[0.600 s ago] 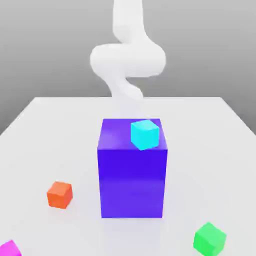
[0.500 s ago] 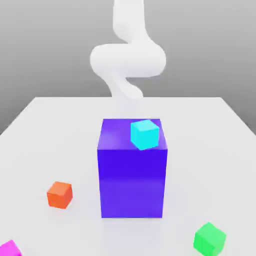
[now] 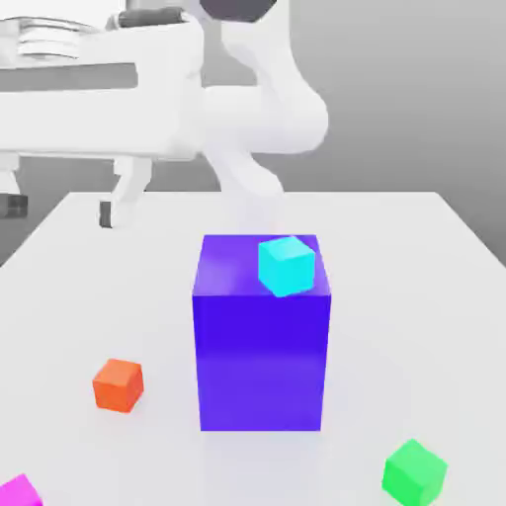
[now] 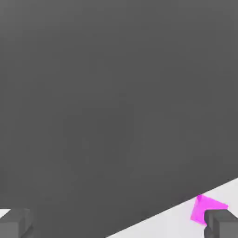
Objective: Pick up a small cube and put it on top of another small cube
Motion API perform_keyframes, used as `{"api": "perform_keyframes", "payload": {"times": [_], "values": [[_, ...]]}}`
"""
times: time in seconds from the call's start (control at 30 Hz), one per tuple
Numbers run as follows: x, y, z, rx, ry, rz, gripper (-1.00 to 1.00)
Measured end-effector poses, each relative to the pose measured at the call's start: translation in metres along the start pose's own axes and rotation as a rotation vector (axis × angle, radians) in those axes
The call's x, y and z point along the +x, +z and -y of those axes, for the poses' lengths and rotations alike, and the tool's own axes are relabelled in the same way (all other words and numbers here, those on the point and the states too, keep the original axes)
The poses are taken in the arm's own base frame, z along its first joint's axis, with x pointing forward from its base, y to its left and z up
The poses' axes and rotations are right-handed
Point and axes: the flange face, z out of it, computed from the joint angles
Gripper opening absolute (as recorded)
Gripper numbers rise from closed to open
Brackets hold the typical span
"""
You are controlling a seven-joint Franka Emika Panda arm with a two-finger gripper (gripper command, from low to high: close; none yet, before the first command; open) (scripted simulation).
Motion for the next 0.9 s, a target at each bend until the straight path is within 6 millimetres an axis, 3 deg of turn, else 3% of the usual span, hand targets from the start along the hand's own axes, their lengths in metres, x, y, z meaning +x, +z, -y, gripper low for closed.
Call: {"api": "perform_keyframes", "payload": {"times": [0.2, 0.37, 0.47, 0.57, 0.6, 0.8, 0.9], "values": [[0.033, 0.104, -0.034, -0.128, 0.13, 0.051, 0.0], [0.051, 0.189, -0.078, -0.235, 0.239, 0.092, 0.0], [0.057, 0.237, -0.109, -0.292, 0.297, 0.113, 0.0], [0.052, 0.283, -0.125, -0.304, 0.309, 0.117, 0.0], [0.05, 0.295, -0.13, -0.304, 0.31, 0.117, -1.0], [0.048, 0.301, -0.132, -0.304, 0.31, 0.117, -1.0], [0.053, 0.276, -0.124, -0.304, 0.311, 0.117, -1.0]]}}
